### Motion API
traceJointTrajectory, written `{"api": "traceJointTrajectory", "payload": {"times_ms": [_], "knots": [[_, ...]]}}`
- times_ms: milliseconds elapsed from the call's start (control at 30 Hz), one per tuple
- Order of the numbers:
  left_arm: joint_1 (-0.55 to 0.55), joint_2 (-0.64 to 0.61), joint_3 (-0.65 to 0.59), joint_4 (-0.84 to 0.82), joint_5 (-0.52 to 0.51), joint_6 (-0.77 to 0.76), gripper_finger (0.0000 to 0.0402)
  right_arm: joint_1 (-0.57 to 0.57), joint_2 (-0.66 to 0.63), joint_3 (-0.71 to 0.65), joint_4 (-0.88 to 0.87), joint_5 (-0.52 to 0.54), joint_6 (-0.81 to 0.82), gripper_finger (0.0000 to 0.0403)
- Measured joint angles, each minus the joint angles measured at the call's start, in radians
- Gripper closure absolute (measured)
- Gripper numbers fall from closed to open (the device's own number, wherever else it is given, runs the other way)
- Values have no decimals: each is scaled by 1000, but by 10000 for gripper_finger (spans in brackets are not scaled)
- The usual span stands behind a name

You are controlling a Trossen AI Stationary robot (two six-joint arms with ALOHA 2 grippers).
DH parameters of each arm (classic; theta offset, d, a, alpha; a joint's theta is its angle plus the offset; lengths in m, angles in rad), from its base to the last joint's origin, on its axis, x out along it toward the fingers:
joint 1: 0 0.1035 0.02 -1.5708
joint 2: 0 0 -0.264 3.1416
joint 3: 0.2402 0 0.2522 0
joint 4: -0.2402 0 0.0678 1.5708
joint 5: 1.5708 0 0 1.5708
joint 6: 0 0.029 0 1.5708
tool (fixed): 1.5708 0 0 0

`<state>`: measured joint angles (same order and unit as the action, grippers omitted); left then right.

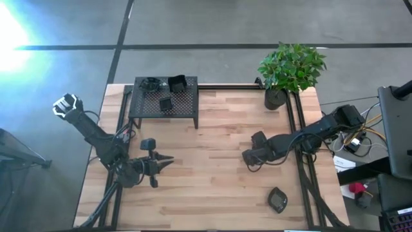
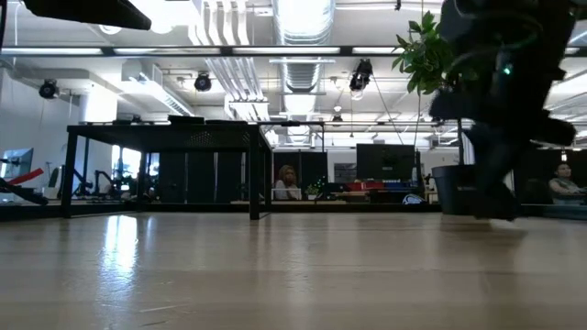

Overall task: Pick & Place Mini shaped plates
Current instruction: Stack the square plate on top of the stacked square plate on the shelf

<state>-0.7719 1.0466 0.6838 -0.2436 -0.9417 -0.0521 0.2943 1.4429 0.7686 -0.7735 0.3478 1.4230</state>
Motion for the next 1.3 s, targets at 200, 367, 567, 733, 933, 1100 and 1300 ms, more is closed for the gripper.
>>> {"api": "traceJointTrajectory", "payload": {"times_ms": [200,367,567,733,933,1100,1300], "knots": [[0,0,0,0,0,0,342,0,9,96,-2,79,-118,393],[0,0,0,0,0,0,342,-1,73,182,-3,124,-229,393],[0,0,0,0,0,0,342,0,190,316,-5,126,-404,392],[0,0,0,0,0,0,342,0,285,430,-3,126,-543,392],[0,0,0,0,0,-2,342,0,381,531,-7,126,-667,392],[0,0,-1,0,0,-2,342,0,429,582,-3,125,-742,392],[0,0,-2,0,0,-3,342,0,440,587,23,125,-805,394]]}}
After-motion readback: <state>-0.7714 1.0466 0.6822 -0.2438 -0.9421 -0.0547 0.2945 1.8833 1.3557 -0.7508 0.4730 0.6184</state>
